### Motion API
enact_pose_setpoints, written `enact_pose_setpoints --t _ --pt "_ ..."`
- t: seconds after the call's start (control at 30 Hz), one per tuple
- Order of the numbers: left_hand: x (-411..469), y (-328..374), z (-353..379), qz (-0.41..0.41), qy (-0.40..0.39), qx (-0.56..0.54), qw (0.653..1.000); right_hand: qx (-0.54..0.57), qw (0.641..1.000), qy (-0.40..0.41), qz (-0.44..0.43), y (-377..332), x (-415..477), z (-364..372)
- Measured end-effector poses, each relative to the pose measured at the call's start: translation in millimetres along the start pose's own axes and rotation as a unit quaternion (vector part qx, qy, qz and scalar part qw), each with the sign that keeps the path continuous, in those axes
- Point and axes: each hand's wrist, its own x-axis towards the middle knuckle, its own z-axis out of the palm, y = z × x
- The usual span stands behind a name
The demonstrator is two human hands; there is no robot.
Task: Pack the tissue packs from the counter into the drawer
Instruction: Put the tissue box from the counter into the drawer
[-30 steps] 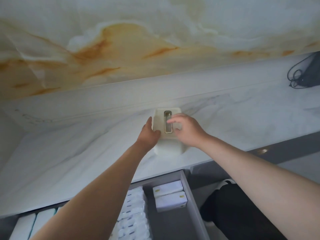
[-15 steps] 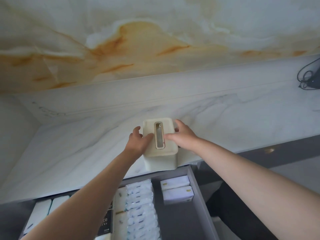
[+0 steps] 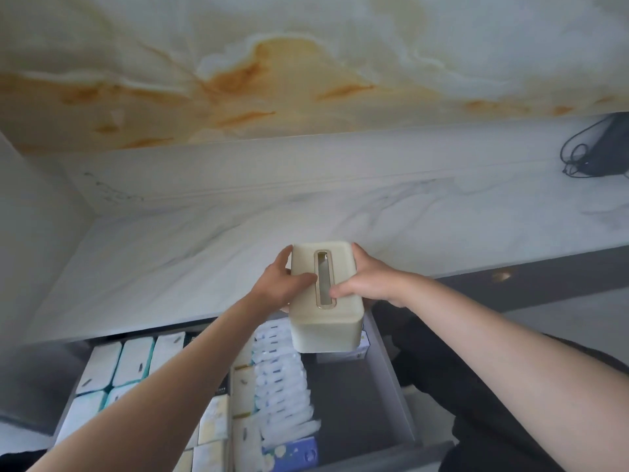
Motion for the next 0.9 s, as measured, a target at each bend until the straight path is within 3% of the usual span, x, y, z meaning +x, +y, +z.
enact_pose_setpoints --t 0.23,0.47,0.9 --pt "-54 -30 38 -0.002 -0.024 0.004 1.0 -0.068 0.997 -0.016 0.023 38 -57 18" --pt "-76 -66 71 -0.056 -0.053 0.019 0.997 -0.169 0.981 -0.063 0.074 75 -67 37" --pt "-59 -101 89 -0.109 -0.093 0.159 0.977 -0.252 0.951 -0.086 0.157 110 -46 82"
